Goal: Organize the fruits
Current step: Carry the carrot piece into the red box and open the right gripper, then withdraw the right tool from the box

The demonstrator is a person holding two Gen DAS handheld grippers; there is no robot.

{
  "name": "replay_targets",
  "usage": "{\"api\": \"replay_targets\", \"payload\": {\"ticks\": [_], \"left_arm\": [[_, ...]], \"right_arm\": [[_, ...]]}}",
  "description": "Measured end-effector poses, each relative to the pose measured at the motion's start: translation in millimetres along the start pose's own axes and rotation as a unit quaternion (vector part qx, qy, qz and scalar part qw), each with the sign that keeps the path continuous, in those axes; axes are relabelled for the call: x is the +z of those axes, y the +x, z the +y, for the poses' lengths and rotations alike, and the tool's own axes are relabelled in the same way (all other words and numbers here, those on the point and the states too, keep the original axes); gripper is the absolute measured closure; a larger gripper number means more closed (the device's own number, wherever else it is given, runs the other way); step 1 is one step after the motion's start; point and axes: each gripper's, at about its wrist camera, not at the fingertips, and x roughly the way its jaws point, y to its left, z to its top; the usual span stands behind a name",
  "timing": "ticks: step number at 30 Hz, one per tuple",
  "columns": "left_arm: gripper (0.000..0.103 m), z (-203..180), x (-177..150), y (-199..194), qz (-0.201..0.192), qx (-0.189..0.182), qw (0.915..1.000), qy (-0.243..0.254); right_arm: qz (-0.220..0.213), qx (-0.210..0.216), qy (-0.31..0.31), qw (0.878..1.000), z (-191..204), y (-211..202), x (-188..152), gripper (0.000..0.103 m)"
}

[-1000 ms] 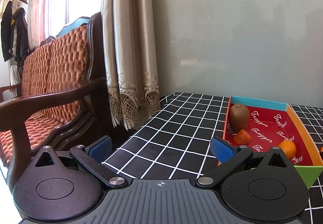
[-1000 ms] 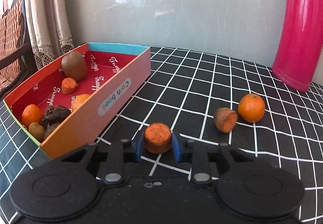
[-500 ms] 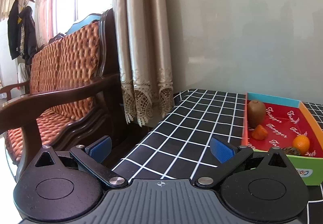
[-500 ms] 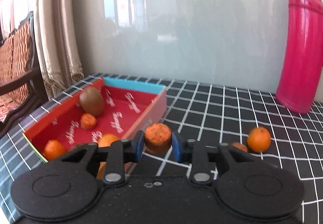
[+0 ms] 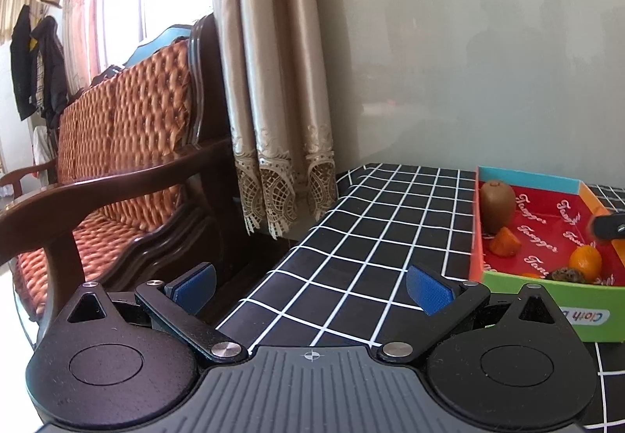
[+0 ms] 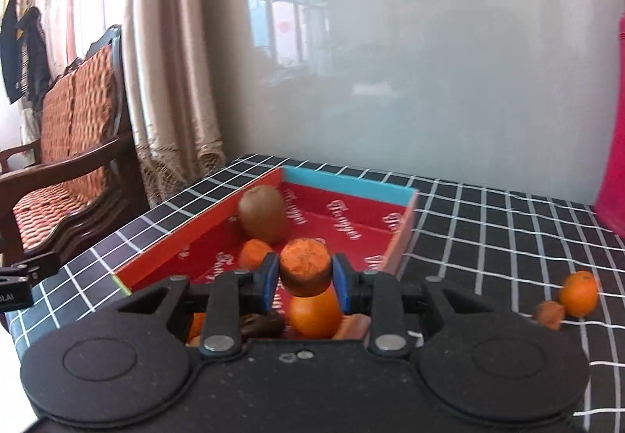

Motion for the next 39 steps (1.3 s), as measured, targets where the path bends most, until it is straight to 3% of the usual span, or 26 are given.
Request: {"api": "replay_targets", "payload": {"ticks": [3,5,6,21,39], "left_arm": [[0.0,-4.0,-0.5,-1.3,0.0,-0.004,1.0,0.008],[0.0,-5.9,-0.2,-1.8,-0.001,-0.005,0.9999,0.01],[0.0,-5.9,-0.3,-2.3,-0.001,-0.006,0.9999,0.008],[0.0,-25.8,6.8,-10.5,-0.014,-0.029,0.9995,0.005],[0.0,-114.0,19.4,-34.7,-0.034,-0.109,0.9927,0.038]], "right_arm": [[-0.011,-0.014,-0.011,1.0,7.6,0.1,-2.5,0.055],[-0.032,-0.02,-0.011,0.999,8.1,-7.1,-1.9,0.036],[-0.039,-0.022,-0.012,0.999,7.1,-10.4,-1.4,0.035],[-0.083,-0.107,0.071,0.988,-68.1,-47.3,2.3,0.031],[-0.12,-0.197,0.141,0.963,-164.9,-109.8,-19.2,0.024]]}}
